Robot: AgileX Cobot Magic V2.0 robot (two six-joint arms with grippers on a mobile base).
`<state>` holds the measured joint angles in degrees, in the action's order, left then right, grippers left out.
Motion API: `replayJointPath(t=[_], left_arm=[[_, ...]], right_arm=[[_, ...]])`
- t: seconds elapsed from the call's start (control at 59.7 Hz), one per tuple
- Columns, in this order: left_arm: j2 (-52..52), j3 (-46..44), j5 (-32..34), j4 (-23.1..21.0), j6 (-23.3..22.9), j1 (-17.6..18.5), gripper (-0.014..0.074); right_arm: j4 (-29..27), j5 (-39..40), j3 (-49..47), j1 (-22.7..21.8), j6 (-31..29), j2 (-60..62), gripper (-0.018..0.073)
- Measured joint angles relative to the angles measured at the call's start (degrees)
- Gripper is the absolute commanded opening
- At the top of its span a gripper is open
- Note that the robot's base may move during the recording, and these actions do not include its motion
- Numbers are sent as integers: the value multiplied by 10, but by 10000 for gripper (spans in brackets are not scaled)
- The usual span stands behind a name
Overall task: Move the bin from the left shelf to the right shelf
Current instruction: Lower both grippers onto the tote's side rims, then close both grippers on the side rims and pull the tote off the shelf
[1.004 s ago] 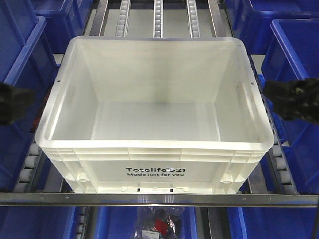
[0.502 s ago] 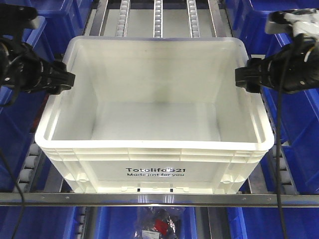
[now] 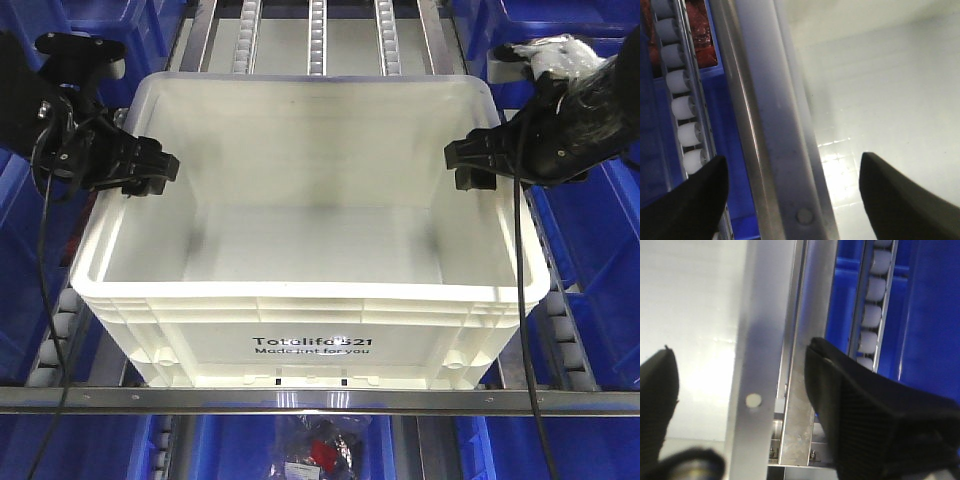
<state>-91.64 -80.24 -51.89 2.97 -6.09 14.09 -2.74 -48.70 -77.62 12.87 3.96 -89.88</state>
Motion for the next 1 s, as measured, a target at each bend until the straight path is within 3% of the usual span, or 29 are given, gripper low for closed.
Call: replayJointPath(t=[0.117,0.352,0.82,1.004], left_arm=[[-5,0,0,0,0,0,367],[-10,0,-8,-12,-10,3,-9],[-7,-1,-12,-22,-15,3,-7],[19,-22,-58,-46,-18,3,-7]], right_arm=[[0,-2,0,0,0,-10,293],[2,-5,0,0,-3,-11,8],[2,-7,-2,0,-2,-8,-6],[3,-77,-35,0,21,0,-3]])
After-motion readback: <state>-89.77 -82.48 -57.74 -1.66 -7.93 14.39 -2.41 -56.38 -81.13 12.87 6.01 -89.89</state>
